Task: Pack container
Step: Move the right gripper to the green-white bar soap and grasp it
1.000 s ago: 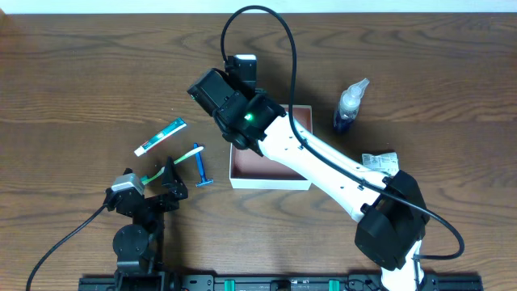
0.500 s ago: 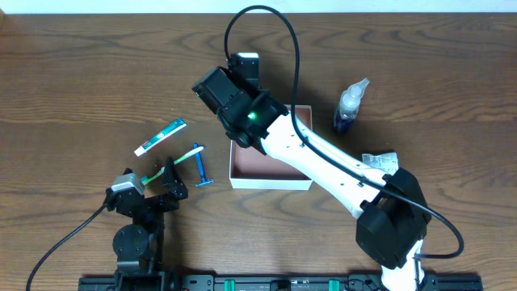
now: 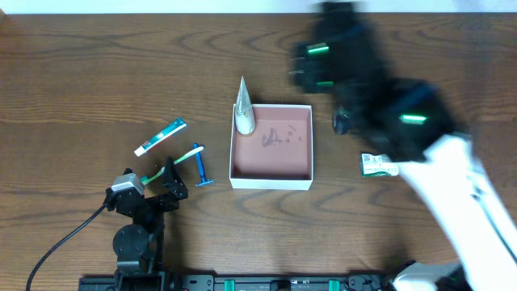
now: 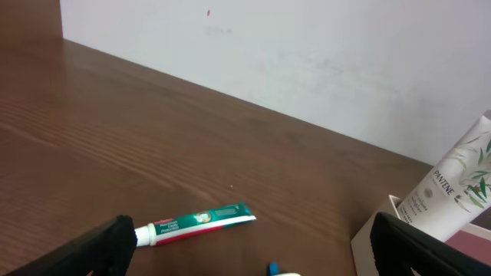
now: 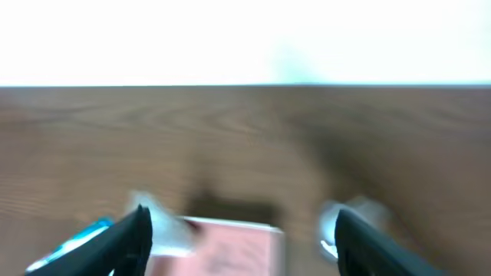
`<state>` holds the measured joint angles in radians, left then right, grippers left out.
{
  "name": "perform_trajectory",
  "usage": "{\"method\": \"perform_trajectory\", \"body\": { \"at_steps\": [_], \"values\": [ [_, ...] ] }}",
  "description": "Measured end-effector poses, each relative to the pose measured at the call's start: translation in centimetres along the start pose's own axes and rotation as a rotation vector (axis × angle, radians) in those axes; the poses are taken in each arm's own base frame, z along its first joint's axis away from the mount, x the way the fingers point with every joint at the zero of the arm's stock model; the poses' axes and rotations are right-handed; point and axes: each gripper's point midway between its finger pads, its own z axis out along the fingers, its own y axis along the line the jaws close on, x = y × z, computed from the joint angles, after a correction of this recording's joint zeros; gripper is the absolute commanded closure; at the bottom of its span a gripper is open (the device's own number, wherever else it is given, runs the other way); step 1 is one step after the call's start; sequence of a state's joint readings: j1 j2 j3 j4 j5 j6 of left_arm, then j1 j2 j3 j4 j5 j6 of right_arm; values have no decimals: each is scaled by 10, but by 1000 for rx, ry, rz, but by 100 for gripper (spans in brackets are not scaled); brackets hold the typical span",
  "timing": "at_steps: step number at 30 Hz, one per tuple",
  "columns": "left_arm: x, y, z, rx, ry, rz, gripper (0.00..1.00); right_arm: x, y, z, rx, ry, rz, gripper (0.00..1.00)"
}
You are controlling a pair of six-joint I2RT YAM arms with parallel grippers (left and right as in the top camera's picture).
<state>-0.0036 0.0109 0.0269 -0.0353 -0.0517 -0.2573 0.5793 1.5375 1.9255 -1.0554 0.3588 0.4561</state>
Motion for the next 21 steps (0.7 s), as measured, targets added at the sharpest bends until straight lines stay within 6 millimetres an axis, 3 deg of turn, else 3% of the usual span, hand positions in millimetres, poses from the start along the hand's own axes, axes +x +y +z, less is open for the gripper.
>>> {"method": "perform_trajectory", "body": {
  "at_steps": [3,9,14,21],
  "values": [
    [0,0,0,0,0,0,2,21,-63,-5,129,134,55,23],
    [0,0,0,0,0,0,2,94,-134,17,315,462,186,23],
    [0,0,0,0,0,0,2,150,-161,40,406,600,316,26],
    [0,0,0,0,0,0,2,214,-174,70,514,652,526,29]
  ]
}}
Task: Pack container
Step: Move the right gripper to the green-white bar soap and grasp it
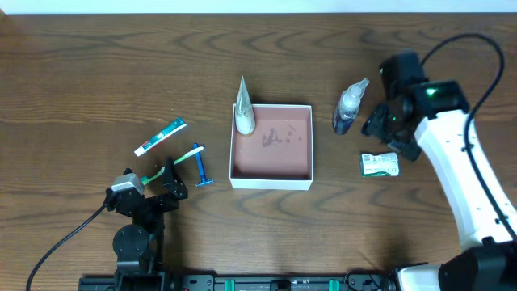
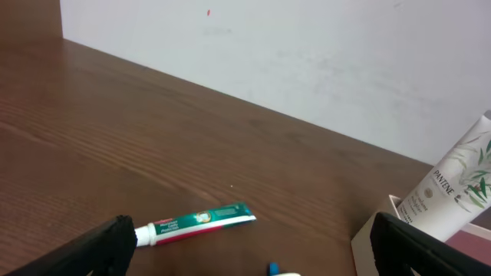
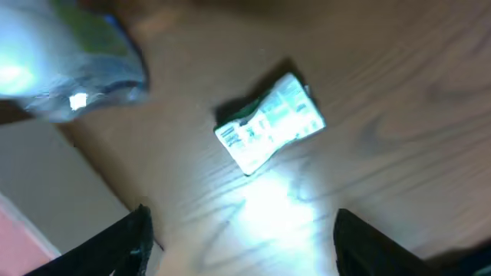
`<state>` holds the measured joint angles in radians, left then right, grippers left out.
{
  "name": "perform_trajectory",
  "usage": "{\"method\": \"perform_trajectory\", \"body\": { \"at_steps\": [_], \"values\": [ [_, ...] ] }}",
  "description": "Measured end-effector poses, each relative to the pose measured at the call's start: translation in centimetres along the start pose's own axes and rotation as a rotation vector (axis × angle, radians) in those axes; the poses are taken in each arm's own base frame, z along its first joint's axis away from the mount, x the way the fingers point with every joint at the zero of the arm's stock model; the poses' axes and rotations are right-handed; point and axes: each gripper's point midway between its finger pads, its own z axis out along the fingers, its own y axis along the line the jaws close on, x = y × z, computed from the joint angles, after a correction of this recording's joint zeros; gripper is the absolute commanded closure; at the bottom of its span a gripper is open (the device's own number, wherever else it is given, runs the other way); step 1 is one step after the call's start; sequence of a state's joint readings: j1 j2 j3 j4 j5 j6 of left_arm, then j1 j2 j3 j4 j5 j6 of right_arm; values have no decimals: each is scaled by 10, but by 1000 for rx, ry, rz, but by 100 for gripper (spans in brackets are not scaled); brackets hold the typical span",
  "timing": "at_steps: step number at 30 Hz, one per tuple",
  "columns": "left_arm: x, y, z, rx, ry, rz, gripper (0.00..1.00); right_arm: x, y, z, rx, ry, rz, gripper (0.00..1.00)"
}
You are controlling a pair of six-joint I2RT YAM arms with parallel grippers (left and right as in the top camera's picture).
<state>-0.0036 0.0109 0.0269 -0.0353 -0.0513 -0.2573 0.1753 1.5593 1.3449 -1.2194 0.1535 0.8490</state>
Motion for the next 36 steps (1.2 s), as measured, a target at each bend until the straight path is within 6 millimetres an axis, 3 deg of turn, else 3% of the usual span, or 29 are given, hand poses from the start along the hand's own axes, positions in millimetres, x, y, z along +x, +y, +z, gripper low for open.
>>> {"method": "perform_trajectory", "body": {
  "at_steps": [8,16,36],
  "values": [
    [0,0,0,0,0,0,2,25,-15,53,52,39,335,26],
    [0,0,0,0,0,0,2,25,-6,90,-30,-6,481,24],
    [0,0,0,0,0,0,2,16,-15,115,-23,-60,532,22]
  ]
}}
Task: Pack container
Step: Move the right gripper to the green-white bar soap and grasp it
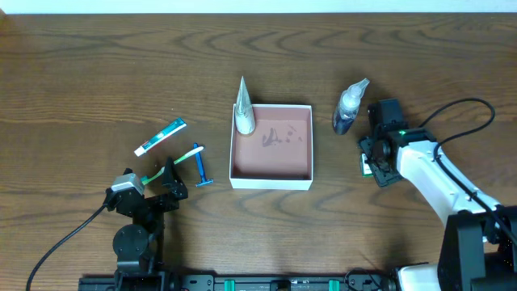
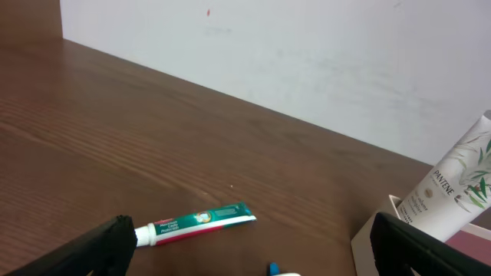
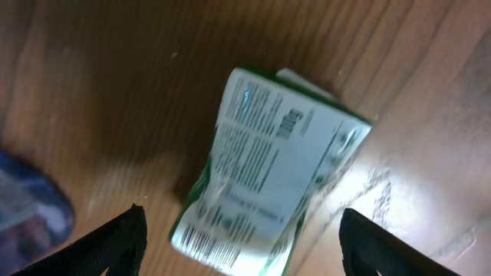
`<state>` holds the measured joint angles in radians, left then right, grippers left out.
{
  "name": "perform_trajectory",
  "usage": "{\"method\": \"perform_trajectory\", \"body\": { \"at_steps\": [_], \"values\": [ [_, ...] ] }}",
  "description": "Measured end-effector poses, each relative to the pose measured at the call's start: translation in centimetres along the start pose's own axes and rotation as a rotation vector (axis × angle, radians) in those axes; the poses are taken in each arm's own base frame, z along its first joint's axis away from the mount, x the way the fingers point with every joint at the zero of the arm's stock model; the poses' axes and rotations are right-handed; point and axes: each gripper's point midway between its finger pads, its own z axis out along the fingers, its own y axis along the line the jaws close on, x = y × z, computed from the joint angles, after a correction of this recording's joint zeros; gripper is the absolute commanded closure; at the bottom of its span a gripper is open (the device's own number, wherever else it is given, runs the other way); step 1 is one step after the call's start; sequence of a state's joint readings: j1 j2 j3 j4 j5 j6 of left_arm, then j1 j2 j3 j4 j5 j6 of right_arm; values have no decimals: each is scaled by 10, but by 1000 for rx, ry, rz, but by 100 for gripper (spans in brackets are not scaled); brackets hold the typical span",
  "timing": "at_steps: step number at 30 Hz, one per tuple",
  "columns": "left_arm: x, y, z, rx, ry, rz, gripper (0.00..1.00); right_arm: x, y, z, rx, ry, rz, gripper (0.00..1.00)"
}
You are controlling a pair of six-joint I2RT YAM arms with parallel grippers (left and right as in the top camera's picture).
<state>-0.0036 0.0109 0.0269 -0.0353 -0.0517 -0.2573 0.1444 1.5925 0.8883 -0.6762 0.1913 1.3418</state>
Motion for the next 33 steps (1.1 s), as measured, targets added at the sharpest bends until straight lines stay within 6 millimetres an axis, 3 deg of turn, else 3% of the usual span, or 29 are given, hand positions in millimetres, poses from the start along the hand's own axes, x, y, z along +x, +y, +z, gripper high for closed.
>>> {"method": "perform_trajectory", "body": {
  "at_steps": [7,10,25,33],
  "values": [
    [0,0,0,0,0,0,2,-4,-3,14,28,3,-22,27],
    [0,0,0,0,0,0,2,-5,-4,16,33,5,-64,37],
    [0,0,0,0,0,0,2,9,-18,12,63,108,-607,78],
    [0,0,0,0,0,0,2,12,-13,12,28,124,-775,86]
  ]
}}
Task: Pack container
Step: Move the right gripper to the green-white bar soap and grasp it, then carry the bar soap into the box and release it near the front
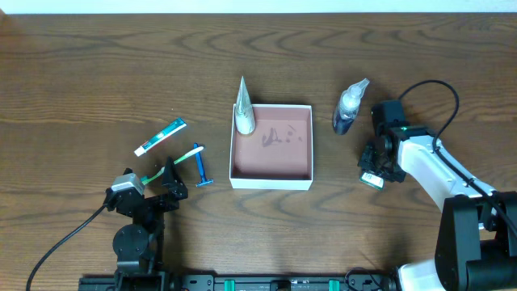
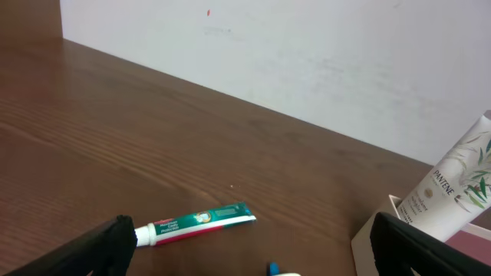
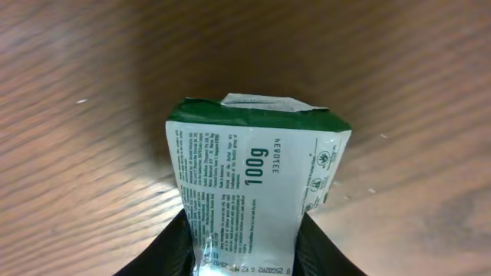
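The white box [image 1: 271,179] with a pink floor stands mid-table. A white Pantene tube [image 1: 244,110] leans in its back left corner, also the tube [image 2: 458,186]. Right of the box, my right gripper [image 1: 377,168] is shut on a green and white packet [image 1: 371,180]. In the right wrist view the packet [image 3: 257,188] fills the space between the fingers [image 3: 166,247], end-on over the table. My left gripper [image 2: 257,253] hangs open, low at the front left. A toothpaste tube [image 2: 196,222] lies ahead of it.
A clear bottle with a dark base [image 1: 348,107] lies just behind the right gripper. The toothpaste [image 1: 160,137], a toothbrush and a blue razor [image 1: 200,167] lie left of the box. A white wall [image 2: 268,54] bounds the table's far edge.
My right gripper was open just above the packet. Now it is shut on the packet, which sits a little nearer the table's front. The left arm has not moved.
My right arm was a blur over the back right of the table. Then it hung open above the packet beside the bottle, then close over the packet. Now it grips the packet. The left arm and the other items stayed put throughout.
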`<state>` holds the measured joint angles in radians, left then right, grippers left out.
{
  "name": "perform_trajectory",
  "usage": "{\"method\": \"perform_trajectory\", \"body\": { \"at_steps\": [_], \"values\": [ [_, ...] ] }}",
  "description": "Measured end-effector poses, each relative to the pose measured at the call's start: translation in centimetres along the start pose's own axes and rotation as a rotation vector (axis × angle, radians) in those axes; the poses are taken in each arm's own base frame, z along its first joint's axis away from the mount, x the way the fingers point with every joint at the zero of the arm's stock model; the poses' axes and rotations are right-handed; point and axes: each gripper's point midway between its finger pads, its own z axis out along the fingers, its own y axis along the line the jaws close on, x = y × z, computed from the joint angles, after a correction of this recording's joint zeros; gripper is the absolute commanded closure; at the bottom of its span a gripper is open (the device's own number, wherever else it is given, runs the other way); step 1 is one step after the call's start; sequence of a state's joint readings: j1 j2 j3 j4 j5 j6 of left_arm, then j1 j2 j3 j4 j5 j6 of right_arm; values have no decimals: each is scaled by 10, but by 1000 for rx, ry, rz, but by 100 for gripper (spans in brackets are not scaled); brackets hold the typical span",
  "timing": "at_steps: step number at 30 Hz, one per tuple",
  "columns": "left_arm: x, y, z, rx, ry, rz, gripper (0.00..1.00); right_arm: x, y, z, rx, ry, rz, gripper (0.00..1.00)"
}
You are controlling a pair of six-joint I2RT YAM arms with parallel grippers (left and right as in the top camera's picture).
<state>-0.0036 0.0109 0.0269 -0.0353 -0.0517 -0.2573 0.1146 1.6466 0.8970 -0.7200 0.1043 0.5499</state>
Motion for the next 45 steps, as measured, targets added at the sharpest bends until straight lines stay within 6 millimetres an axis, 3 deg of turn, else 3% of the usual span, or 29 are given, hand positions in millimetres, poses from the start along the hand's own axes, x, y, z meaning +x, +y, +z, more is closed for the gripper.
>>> {"method": "perform_trajectory", "body": {
  "at_steps": [5,8,18,22,25,33,45],
  "values": [
    [0,0,0,0,0,0,2,8,14,-8,-79,60,-112,86],
    [0,0,0,0,0,0,2,13,21,-25,-128,96,-181,86],
    [0,0,0,0,0,0,2,-3,51,-140,-393,-103,-360,83],
    [0,0,0,0,0,0,2,0,71,-172,-525,-185,-410,83],
    [0,0,0,0,0,0,2,5,98,-188,-615,-231,-469,83],
    [0,0,0,0,0,0,2,28,167,-205,-762,-258,-542,84],
    [0,0,0,0,0,0,2,78,248,-161,-770,-122,-492,84]
  ]
}}
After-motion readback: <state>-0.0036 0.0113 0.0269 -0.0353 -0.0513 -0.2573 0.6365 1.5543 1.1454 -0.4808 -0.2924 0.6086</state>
